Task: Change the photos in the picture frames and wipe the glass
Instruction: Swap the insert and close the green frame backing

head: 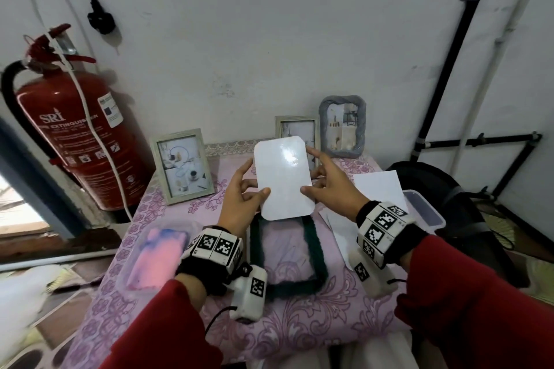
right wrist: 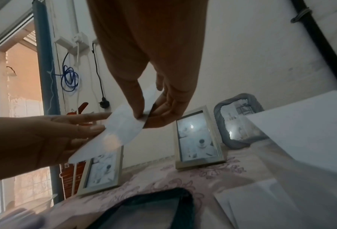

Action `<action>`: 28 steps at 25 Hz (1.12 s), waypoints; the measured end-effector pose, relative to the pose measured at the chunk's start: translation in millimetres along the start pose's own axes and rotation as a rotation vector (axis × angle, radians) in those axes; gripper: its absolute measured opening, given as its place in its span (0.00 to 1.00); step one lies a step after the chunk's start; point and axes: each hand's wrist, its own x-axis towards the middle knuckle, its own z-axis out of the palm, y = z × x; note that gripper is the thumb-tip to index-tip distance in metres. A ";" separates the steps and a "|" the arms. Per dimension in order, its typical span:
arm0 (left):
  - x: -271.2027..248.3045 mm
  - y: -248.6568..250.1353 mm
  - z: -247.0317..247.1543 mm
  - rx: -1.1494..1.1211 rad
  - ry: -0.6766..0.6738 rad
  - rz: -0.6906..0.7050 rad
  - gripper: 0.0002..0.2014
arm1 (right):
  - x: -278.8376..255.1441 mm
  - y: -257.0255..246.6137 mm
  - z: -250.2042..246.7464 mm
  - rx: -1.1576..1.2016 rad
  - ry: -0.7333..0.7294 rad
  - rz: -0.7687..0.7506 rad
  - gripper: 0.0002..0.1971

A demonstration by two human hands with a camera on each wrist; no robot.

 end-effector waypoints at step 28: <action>-40.4 -69.7 -17.9 0.720 -0.167 -0.248 0.30 | -31.6 73.8 32.5 -0.135 -0.199 0.287 0.34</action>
